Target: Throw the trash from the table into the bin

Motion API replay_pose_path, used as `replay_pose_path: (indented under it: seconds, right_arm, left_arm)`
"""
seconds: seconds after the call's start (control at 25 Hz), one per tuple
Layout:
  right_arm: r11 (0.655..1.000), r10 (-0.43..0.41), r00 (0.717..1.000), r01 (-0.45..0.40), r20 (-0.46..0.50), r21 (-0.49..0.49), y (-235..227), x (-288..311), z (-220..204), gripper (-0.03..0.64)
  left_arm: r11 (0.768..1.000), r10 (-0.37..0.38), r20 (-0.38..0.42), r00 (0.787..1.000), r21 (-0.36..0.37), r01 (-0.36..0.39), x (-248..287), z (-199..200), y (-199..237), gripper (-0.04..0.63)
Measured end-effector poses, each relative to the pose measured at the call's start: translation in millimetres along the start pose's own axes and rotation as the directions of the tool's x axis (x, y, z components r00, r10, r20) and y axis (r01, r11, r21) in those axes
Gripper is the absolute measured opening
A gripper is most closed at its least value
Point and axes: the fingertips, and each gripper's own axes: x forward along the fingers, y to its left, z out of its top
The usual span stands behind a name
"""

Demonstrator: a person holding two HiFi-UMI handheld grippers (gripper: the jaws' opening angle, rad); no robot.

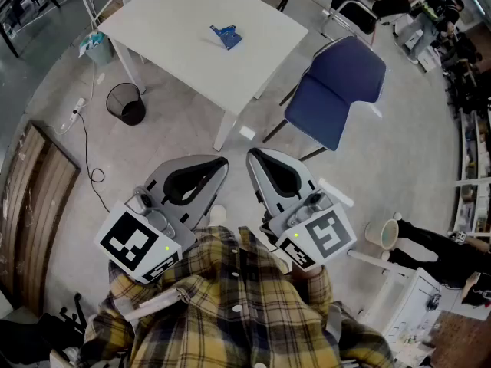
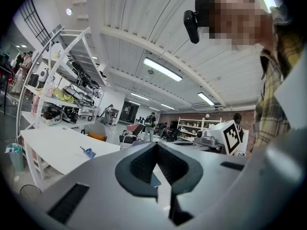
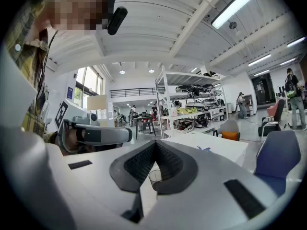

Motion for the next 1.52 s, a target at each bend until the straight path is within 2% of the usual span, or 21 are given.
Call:
replay_pose_path:
  seconds: [0.28, 0.48, 0.64, 0.8, 1.04, 1.24, 1.52]
  right_arm:
    - [1.0, 0.02, 1.0, -0.02, 0.001, 0.006, -14.8, -15.1, 0.5, -0.002]
    - [0.999, 0.037, 0.999, -0.037, 0.009, 0.019, -25.2, -25.6, -6.6, -0.002]
    - [0.998, 0.056, 0.998, -0.056, 0.002, 0.031, -26.6, -25.0, -16.4, -0.002]
    - [0.997, 0.065, 0.998, -0.065, -0.008, 0.042, -28.3, -14.7, -16.7, -0.002]
    - [0.996, 0.06, 0.998, -0.059, -0.024, 0.064, -28.7, 31.6, -20.2, -0.002]
    - [0.997, 0.048, 0.999, -0.046, -0.025, 0.065, -26.6, 99.5, -13.8, -0.002]
    - [0.998, -0.015, 0.999, 0.017, -0.034, 0.057, -29.8, 194.9, 5.3, -0.002]
  left_arm:
    - [1.0, 0.023, 0.005, 1.0, -0.009, -0.023, 14.4, -1.3, -10.7, -0.002]
    - [0.998, 0.067, 0.017, 0.998, 0.001, -0.067, 16.9, -4.0, -15.7, -0.002]
    - [0.994, 0.111, 0.021, 0.994, -0.006, -0.111, 13.0, -8.8, -13.0, -0.002]
    - [0.992, 0.125, 0.028, 0.992, -0.015, -0.125, 13.0, -5.2, -0.1, -0.002]
    - [0.993, 0.115, 0.025, 0.993, -0.029, -0.114, 7.0, -2.0, 45.6, -0.002]
    - [0.994, 0.106, 0.024, 0.994, -0.026, -0.106, -4.6, 14.3, 112.7, -0.002]
    - [0.999, 0.045, 0.009, 0.999, -0.019, -0.044, -18.2, 48.5, 208.9, -0.002]
